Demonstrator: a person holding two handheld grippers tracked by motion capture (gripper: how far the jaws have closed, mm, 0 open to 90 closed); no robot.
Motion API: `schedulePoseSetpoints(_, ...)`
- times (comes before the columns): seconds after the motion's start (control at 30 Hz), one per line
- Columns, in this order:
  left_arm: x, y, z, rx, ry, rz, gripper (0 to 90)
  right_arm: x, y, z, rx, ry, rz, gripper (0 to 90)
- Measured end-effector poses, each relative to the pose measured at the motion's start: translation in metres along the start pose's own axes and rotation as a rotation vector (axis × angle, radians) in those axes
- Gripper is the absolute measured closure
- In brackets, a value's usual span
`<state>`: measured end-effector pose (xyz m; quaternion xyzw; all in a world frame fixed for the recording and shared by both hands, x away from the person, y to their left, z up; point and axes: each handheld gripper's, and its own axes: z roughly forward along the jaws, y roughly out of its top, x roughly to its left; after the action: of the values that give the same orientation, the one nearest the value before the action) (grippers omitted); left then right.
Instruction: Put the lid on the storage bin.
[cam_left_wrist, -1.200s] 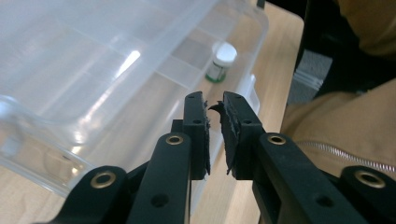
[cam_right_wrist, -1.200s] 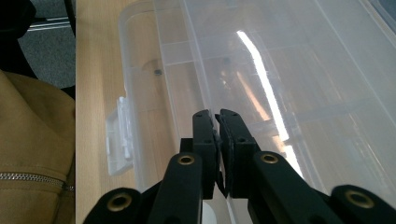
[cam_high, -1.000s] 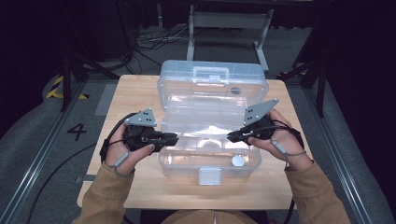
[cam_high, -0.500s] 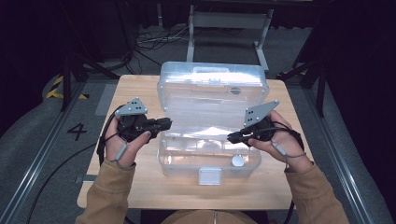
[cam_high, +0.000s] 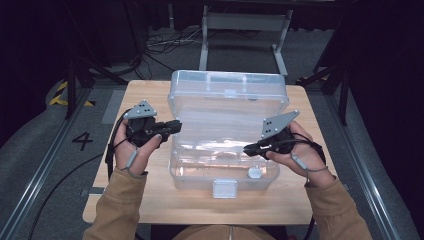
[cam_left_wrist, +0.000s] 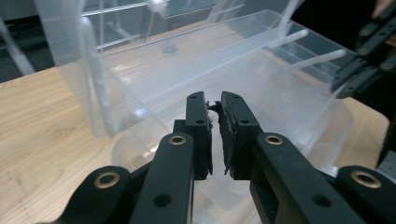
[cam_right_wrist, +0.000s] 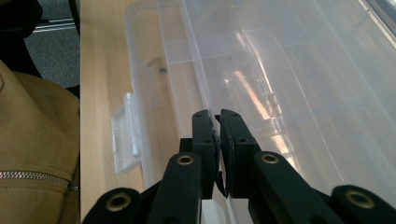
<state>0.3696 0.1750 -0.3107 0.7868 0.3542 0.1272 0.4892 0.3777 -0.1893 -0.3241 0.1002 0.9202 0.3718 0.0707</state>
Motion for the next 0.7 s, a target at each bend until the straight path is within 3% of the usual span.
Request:
schedulePoseSetpoints(0.47, 0.006, -0.002, -0.001, -0.012, 0.048, -0.023, 85.4, 0.006, -0.006, 0.001, -0.017, 0.008, 0.014, 82.4)
schedulePoseSetpoints(0.53, 0.004, -0.002, -0.002, -0.008, 0.056, -0.026, 86.4, 0.006, -0.009, -0.006, -0.069, 0.018, 0.025, 82.2)
schedulePoseSetpoints(0.7, 0.002, -0.002, -0.002, 0.017, 0.046, -0.019, 89.1, 0.008, -0.013, -0.019, -0.114, 0.005, 0.039, 86.0)
